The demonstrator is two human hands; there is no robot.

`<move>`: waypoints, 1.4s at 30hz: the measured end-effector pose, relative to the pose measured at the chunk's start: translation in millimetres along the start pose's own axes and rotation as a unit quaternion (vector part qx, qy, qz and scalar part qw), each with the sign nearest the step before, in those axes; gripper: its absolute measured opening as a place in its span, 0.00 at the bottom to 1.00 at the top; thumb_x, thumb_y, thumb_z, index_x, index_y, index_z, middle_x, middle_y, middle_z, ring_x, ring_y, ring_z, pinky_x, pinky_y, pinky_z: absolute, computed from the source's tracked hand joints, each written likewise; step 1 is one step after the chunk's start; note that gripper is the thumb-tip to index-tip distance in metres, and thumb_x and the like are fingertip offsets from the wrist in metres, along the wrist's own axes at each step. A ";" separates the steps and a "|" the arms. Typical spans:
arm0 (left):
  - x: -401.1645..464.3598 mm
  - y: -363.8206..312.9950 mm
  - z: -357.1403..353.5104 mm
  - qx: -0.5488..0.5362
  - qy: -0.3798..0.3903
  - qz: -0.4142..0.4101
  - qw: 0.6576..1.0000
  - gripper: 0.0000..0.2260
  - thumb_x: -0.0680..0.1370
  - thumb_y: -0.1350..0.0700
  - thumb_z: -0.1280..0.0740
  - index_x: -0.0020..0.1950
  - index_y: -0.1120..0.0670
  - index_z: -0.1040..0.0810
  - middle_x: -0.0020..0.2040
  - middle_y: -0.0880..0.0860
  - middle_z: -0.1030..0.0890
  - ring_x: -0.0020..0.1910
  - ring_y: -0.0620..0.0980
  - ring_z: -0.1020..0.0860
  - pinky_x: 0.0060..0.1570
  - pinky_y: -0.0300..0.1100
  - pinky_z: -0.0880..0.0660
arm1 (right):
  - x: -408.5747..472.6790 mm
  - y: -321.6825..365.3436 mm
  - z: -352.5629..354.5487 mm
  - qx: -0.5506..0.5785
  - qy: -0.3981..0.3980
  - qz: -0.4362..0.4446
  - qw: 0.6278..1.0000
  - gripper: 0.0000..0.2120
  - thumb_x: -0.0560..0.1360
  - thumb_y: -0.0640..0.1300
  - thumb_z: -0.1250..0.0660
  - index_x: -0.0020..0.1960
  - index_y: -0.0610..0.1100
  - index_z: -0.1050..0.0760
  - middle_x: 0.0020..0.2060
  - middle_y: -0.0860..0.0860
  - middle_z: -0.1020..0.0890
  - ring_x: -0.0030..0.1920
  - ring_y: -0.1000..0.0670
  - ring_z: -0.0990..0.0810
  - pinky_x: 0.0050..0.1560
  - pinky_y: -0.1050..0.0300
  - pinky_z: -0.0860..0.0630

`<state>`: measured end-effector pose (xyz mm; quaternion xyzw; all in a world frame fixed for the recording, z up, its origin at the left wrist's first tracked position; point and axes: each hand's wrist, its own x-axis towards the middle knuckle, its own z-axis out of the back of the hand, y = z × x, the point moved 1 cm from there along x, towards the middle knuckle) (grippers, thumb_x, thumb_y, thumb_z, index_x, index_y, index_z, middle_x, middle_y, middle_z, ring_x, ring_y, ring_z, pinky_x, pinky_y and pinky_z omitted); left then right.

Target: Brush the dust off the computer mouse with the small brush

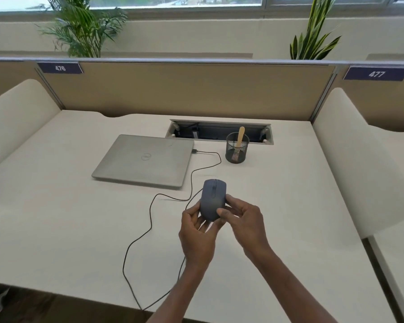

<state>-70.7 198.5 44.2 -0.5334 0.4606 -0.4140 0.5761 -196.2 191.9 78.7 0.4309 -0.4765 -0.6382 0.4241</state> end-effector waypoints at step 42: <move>45.9 64.4 9.8 0.290 0.197 0.000 0.937 0.15 0.80 0.68 0.39 0.53 0.51 0.18 0.46 0.50 0.19 0.45 0.49 0.25 0.43 0.32 0.31 | 22.4 -88.5 -8.2 -0.226 -0.001 -0.052 0.973 0.12 0.74 0.37 0.35 0.34 0.40 0.34 0.28 0.49 0.30 0.32 0.48 0.35 0.33 0.56 0.40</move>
